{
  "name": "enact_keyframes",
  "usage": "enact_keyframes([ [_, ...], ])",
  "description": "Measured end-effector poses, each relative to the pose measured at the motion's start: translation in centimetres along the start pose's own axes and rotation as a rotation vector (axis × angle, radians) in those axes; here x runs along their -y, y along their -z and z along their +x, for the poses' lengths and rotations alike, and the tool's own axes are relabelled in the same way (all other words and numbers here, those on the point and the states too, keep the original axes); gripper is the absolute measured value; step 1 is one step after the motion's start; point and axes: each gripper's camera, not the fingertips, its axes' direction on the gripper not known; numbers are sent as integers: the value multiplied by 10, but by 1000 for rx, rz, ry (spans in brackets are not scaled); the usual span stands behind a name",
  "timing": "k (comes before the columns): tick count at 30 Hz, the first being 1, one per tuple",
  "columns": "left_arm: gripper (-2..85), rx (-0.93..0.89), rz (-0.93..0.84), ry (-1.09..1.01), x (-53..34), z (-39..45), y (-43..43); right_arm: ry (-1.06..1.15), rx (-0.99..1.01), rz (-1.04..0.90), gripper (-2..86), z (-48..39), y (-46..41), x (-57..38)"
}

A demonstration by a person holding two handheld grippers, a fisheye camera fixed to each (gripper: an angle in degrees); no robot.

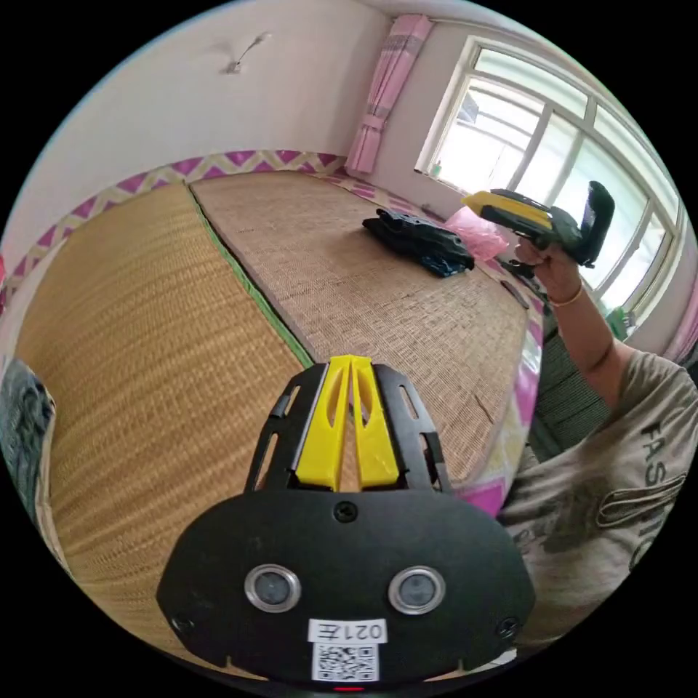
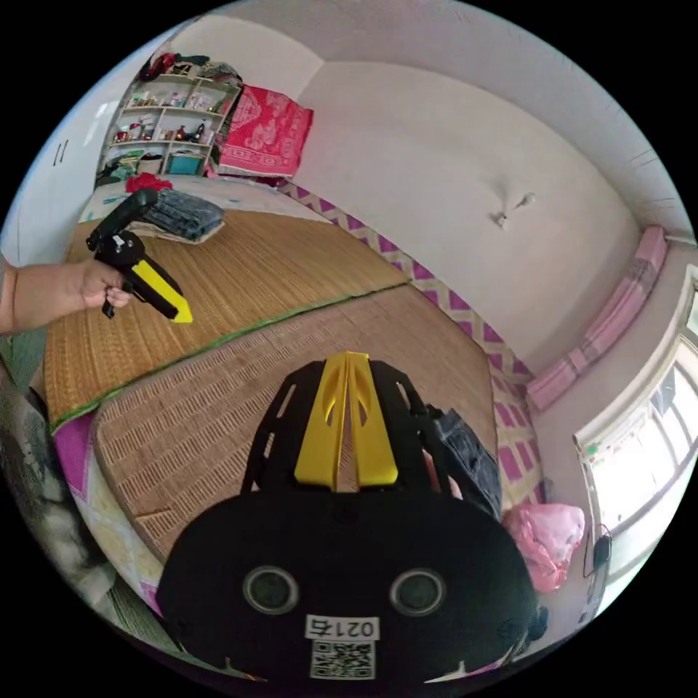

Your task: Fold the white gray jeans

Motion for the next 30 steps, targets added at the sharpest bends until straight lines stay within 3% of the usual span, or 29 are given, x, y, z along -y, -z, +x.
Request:
enact_keyframes([
  [9, -10, 108, 251, 321, -183, -79, 105, 177, 222, 62, -8, -202, -92, 170],
  [13, -10, -28, 441, 368, -238, -109, 119, 249, 356, 62, 6, -273, -149, 258],
  [21, -9, -198, 458, 391, -256, -135, 108, 519, 562, 175, 127, -421, -200, 397],
  [25, -9, -167, 492, 387, -265, -131, 111, 657, 502, 148, 144, -490, -225, 440],
  [30, -10, -87, 512, 309, -266, -111, 116, 651, 450, 140, 158, -524, -253, 469],
])
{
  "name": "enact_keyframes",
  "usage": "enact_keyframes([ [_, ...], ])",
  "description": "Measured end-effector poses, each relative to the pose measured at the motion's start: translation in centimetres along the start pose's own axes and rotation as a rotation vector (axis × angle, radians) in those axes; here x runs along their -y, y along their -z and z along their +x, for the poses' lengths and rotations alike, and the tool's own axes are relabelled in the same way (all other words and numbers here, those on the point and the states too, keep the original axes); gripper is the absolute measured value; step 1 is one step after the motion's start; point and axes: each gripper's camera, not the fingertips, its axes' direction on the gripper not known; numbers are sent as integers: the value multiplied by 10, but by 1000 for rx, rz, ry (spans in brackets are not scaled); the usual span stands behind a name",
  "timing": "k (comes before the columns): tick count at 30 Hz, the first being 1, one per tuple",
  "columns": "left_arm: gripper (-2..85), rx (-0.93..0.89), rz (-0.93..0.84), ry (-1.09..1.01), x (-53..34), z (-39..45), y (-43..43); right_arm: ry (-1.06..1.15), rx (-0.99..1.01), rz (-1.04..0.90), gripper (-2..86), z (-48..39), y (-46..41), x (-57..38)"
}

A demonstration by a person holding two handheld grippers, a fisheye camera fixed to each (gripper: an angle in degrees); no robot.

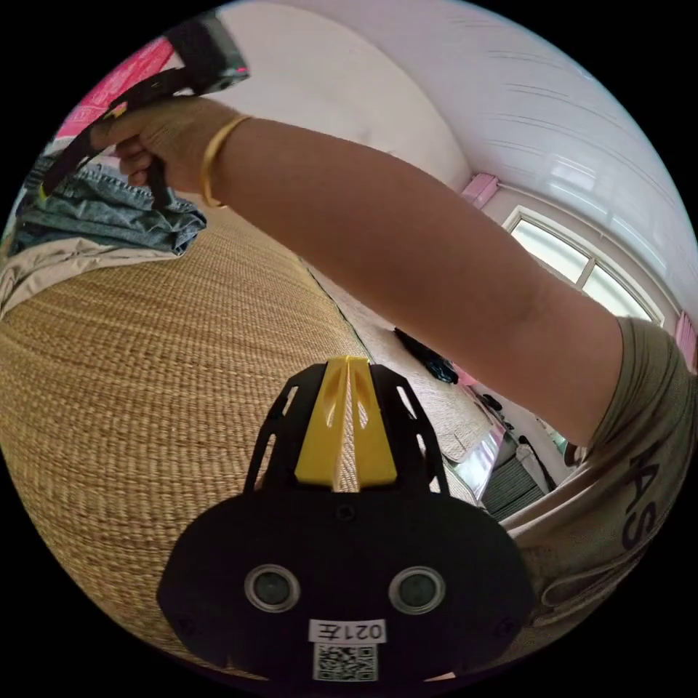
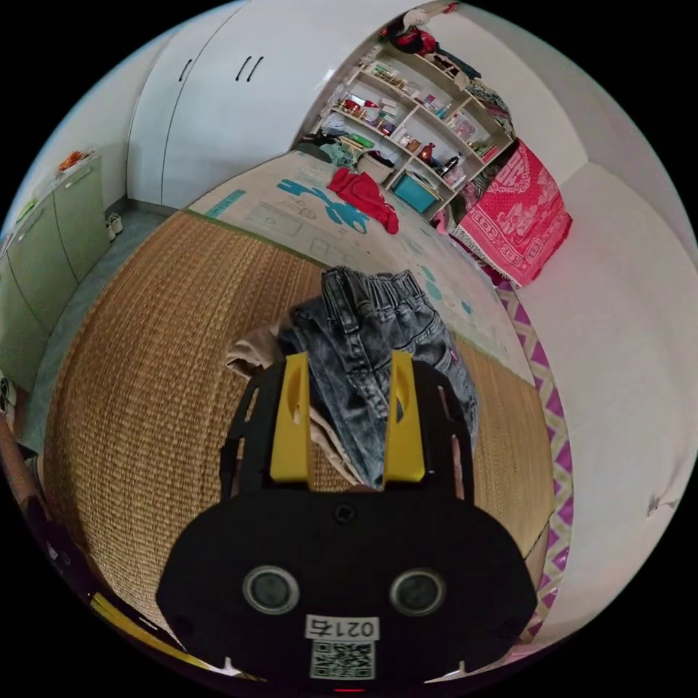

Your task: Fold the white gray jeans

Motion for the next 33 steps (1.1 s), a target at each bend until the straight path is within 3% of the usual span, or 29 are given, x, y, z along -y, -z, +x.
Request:
enact_keyframes([
  [6, -10, -10, 20, -25, -4, 2, 0, 62, -19, -90, 128, 0, -44, 20],
  [11, -10, 1, 19, -37, -4, 3, -4, -73, 49, -50, 73, 28, -45, 10],
  [16, -9, 13, 11, -45, -1, 3, -10, -508, 349, 109, 63, 141, 1, -40],
  [20, -9, 13, 8, -30, 2, -2, -14, -733, 432, 219, 61, 222, 60, -105],
  [27, -10, 15, -13, -13, 12, -9, -24, -915, 170, 227, 56, 303, 240, -244],
  [33, -9, 15, -5, -3, 19, -14, -28, -787, -125, -32, 55, 270, 374, -298],
])
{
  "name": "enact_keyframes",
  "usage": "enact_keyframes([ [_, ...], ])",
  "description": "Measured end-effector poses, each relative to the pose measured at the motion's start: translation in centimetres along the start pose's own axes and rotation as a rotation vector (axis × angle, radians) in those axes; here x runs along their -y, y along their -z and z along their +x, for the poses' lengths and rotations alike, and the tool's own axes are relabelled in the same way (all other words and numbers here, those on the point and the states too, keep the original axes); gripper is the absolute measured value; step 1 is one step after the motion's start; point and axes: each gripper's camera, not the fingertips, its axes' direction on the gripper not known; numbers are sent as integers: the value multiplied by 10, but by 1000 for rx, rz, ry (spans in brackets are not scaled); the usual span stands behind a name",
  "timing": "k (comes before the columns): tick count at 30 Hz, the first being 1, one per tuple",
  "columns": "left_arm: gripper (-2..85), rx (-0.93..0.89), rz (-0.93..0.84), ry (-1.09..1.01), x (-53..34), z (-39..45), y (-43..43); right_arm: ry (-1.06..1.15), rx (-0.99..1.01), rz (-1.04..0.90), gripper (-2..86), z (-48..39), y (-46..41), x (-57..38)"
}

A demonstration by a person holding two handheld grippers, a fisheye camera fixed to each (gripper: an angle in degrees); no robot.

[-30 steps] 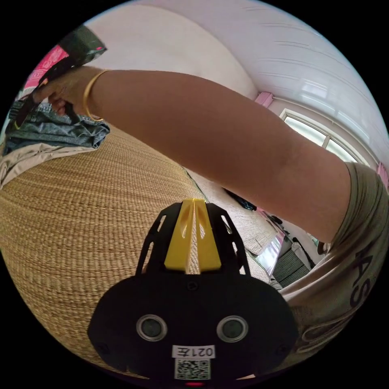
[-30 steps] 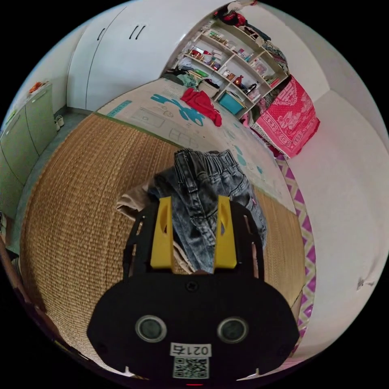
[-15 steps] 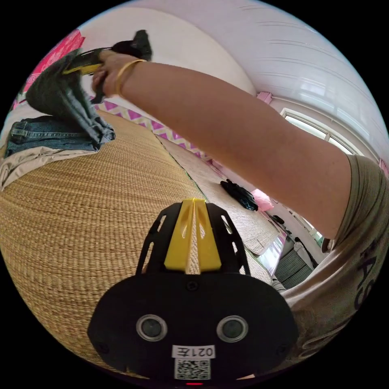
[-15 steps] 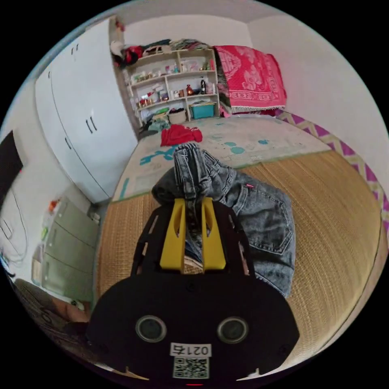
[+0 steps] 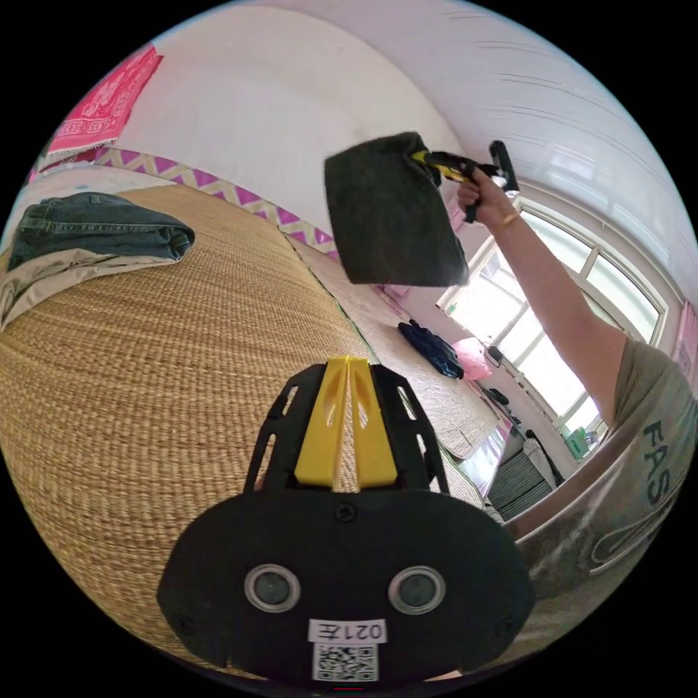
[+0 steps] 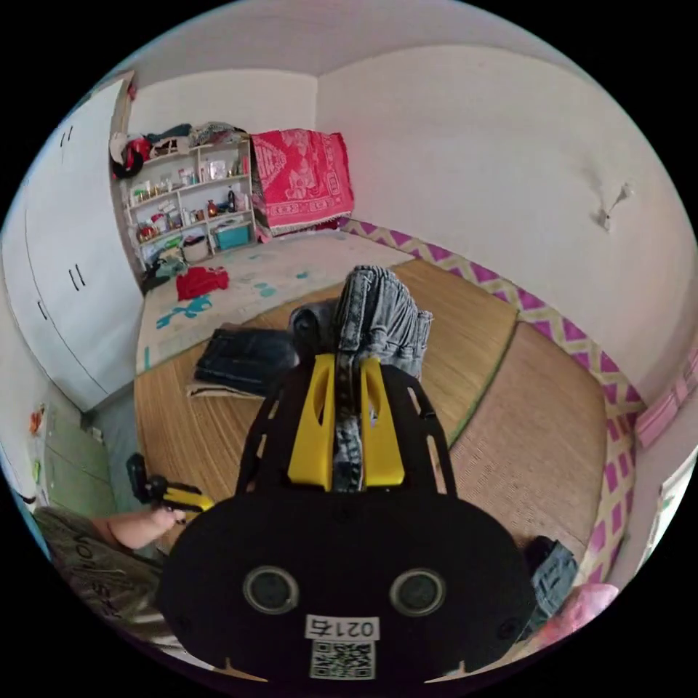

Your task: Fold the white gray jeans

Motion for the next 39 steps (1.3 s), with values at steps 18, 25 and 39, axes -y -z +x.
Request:
enact_keyframes([
  [18, -10, -190, -133, -9, 24, 67, -44, 82, 5, -145, 95, -154, -42, -362],
  [25, -10, -178, -156, 6, 24, 87, -55, 237, -208, -189, 79, -203, -87, -358],
  [39, -8, -119, -335, -145, 61, 173, -152, -644, -236, 234, 36, 139, 199, -520],
])
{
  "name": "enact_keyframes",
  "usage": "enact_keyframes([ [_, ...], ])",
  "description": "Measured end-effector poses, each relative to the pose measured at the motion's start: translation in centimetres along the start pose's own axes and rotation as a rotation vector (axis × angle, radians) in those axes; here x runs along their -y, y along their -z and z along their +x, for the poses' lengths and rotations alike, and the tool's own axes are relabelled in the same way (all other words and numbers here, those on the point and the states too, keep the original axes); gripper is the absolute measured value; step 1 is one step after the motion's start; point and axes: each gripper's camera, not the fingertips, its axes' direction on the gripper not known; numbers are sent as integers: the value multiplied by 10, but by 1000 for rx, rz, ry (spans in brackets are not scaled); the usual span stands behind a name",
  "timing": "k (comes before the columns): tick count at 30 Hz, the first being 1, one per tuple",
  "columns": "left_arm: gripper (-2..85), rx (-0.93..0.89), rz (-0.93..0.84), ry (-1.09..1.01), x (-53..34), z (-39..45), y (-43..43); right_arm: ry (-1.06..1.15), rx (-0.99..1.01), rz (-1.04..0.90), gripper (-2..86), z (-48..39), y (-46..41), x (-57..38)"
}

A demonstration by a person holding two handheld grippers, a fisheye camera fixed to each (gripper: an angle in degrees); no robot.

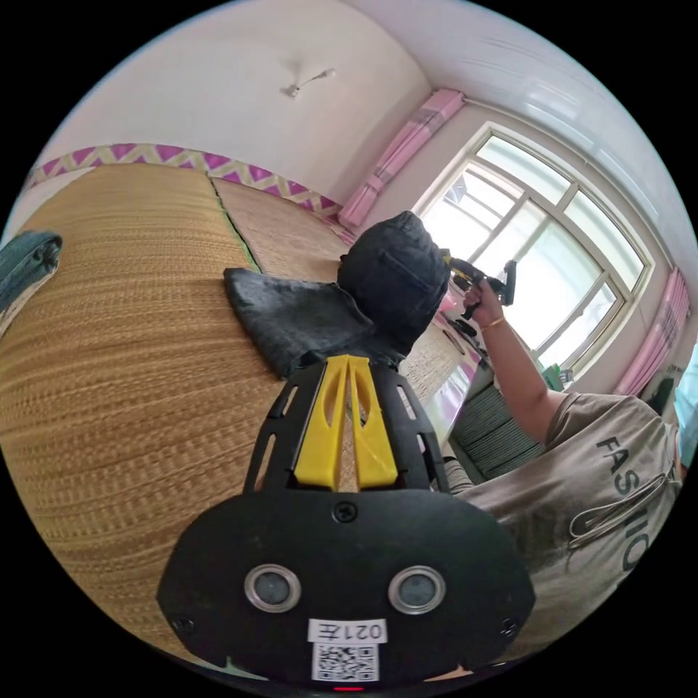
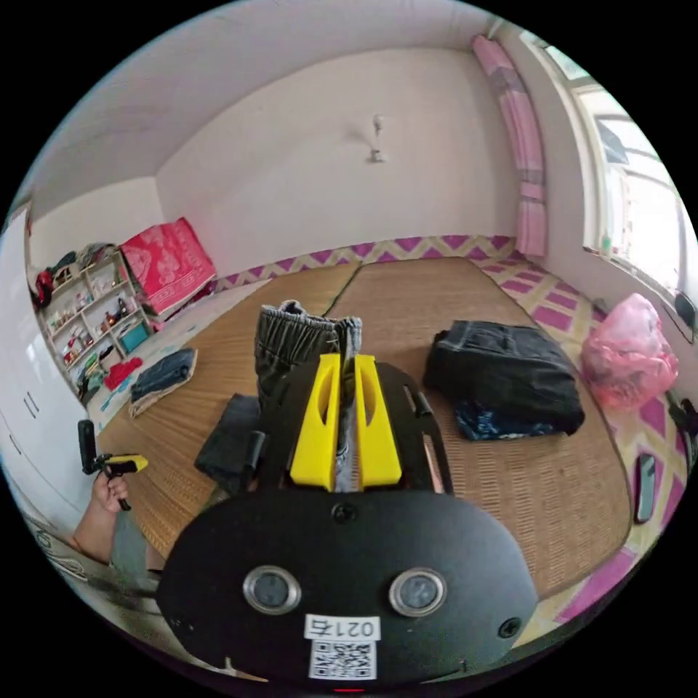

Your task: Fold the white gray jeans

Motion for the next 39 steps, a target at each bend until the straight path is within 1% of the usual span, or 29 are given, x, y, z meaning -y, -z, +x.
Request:
enact_keyframes([
  [1, -7, 2, -28, -17, 12, 8, -17, -66, -48, 20, 36, 43, 21, -4],
  [2, -7, 2, -41, -27, 17, 13, -26, -102, -70, 19, 36, 64, 29, -7],
  [4, 1, 4, -92, -82, 38, 31, -61, -214, -113, -34, 38, 142, 41, -34],
  [5, 5, 6, -106, -97, 44, 36, -70, -242, -117, -49, 39, 159, 39, -44],
  [7, 38, 15, -177, -147, 63, 54, -108, -346, -115, -172, 45, 224, 14, -91],
  [8, 43, 22, -196, -159, 68, 59, -118, -372, -116, -217, 47, 238, 4, -105],
  [9, 53, 52, -230, -178, 77, 67, -134, -432, -117, -307, 51, 264, -14, -134],
  [10, 59, 85, -262, -209, 85, 75, -150, -484, -115, -327, 55, 282, -19, -161],
  [11, 62, 102, -281, -232, 89, 80, -158, -501, -90, -294, 54, 287, -15, -171],
  [13, 74, 181, -353, -315, 103, 99, -189, -566, 32, -126, 47, 301, 16, -202],
  [15, 80, 240, -378, -387, 111, 113, -210, -563, 66, -41, 41, 301, 40, -218],
  [19, 87, 293, -436, -527, 125, 141, -268, -483, 92, -23, 29, 284, 69, -241],
  [23, 90, 326, -483, -582, 133, 150, -308, -355, 77, -58, 22, 249, 78, -248],
  [26, 86, 363, -528, -570, 139, 139, -326, -238, 44, -92, 17, 211, 80, -248],
  [29, 57, 316, -516, -484, 150, 117, -318, -175, 66, -102, 12, 183, 81, -250],
  [31, 4, 214, -475, -360, 161, 90, -300, -129, 83, -110, 9, 162, 82, -251],
  [33, -4, 111, -412, -245, 169, 67, -275, -98, 87, -116, 7, 148, 83, -251],
  [35, -8, 59, -305, -179, 175, 50, -234, -89, 105, -109, 6, 138, 87, -251],
  [37, -9, 62, -169, -137, 181, 32, -155, -70, 122, -100, 4, 123, 93, -246],
  [38, -10, 66, -133, -131, 182, 26, -131, -62, 124, -99, 4, 119, 95, -245],
  [39, -10, 87, -72, -115, 180, 14, -83, -45, 128, -101, 3, 110, 97, -242],
])
